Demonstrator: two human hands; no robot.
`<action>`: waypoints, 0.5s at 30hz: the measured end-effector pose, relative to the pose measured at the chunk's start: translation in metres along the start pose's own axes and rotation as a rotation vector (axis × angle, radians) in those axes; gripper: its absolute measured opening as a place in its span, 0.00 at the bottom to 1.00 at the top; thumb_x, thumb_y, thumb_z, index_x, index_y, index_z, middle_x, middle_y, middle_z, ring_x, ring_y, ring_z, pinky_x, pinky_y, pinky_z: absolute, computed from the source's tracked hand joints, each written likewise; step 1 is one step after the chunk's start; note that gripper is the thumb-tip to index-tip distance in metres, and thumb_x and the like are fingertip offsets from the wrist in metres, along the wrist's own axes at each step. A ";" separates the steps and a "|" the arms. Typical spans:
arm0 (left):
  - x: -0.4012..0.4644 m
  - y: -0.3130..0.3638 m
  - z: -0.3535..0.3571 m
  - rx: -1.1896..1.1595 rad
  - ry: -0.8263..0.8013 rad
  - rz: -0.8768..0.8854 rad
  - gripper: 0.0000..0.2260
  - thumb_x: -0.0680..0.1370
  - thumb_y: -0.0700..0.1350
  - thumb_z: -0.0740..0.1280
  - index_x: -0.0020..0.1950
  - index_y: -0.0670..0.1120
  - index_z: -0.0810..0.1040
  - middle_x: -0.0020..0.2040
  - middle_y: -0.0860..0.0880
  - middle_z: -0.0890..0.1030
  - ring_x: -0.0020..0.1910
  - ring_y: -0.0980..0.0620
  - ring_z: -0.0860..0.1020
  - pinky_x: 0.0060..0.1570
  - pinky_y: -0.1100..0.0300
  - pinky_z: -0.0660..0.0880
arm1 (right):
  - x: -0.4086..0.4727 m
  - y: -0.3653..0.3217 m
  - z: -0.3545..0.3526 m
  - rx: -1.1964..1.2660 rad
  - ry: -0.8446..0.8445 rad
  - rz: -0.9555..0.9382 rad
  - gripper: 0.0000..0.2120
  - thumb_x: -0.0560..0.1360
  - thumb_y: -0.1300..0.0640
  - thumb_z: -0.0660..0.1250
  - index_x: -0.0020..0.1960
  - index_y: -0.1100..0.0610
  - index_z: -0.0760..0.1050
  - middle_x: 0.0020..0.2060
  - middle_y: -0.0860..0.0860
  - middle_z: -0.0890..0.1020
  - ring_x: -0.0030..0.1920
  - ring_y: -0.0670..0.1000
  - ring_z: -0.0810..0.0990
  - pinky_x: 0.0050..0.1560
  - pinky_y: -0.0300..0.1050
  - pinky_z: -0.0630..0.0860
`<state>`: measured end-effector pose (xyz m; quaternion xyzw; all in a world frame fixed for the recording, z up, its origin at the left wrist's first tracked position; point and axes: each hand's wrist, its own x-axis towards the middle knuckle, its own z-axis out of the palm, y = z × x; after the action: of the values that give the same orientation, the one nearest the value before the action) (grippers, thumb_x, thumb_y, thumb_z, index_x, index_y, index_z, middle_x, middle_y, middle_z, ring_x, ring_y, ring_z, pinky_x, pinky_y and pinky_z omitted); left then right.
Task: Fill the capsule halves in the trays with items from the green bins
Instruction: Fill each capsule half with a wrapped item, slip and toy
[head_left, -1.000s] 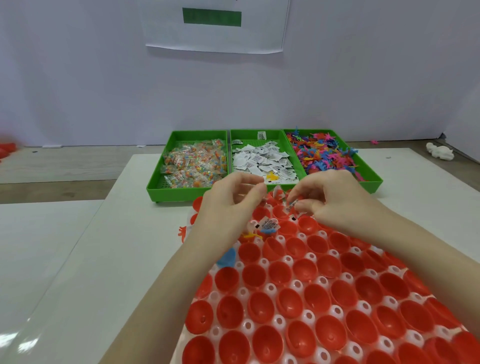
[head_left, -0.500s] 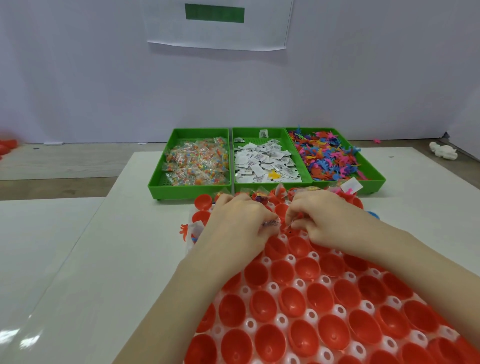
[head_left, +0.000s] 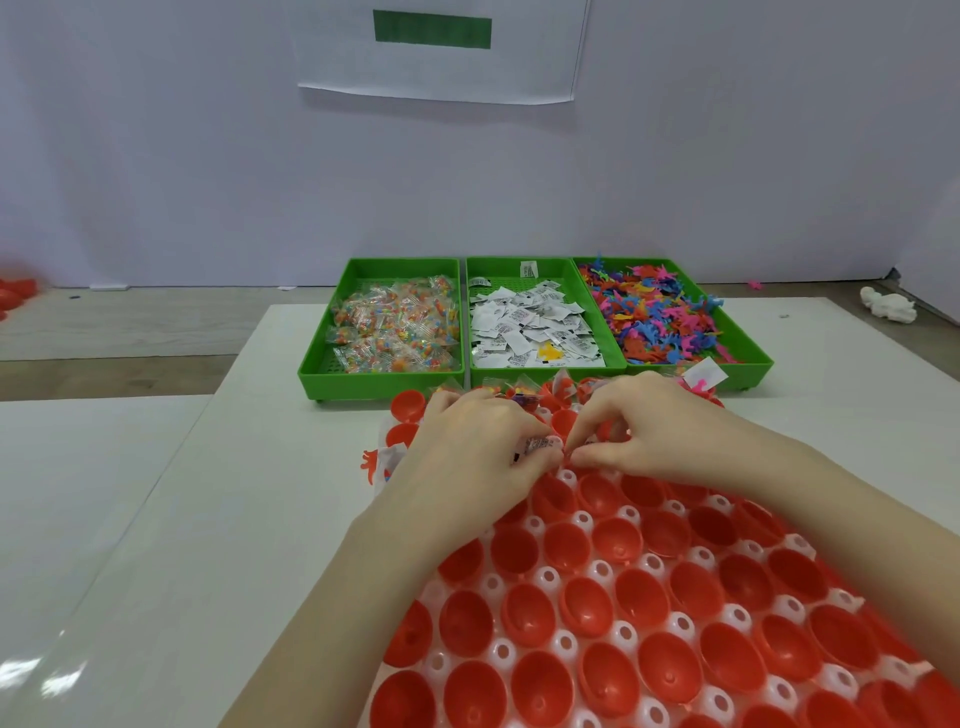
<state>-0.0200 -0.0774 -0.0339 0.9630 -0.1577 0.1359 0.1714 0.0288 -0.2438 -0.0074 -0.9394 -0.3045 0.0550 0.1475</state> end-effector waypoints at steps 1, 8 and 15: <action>0.000 0.000 -0.001 -0.008 0.000 -0.003 0.13 0.78 0.57 0.60 0.55 0.56 0.80 0.52 0.55 0.81 0.58 0.55 0.72 0.51 0.58 0.56 | 0.000 0.000 0.000 0.016 -0.008 0.001 0.02 0.71 0.51 0.71 0.42 0.45 0.82 0.32 0.39 0.74 0.33 0.36 0.72 0.34 0.31 0.65; 0.001 -0.002 -0.002 -0.003 -0.003 -0.007 0.13 0.78 0.57 0.59 0.55 0.56 0.80 0.54 0.55 0.81 0.59 0.56 0.72 0.51 0.59 0.56 | 0.006 -0.005 -0.003 0.001 -0.029 0.022 0.07 0.70 0.59 0.69 0.45 0.50 0.84 0.28 0.42 0.75 0.29 0.40 0.72 0.31 0.28 0.68; 0.001 -0.004 -0.001 -0.024 0.002 -0.023 0.13 0.77 0.57 0.60 0.55 0.55 0.81 0.57 0.57 0.79 0.60 0.58 0.71 0.51 0.59 0.56 | 0.012 -0.006 -0.004 0.055 -0.007 0.083 0.08 0.65 0.58 0.76 0.44 0.55 0.83 0.32 0.44 0.80 0.33 0.39 0.77 0.36 0.31 0.73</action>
<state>-0.0179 -0.0739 -0.0335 0.9625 -0.1481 0.1329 0.1845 0.0358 -0.2332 -0.0020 -0.9466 -0.2640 0.0730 0.1700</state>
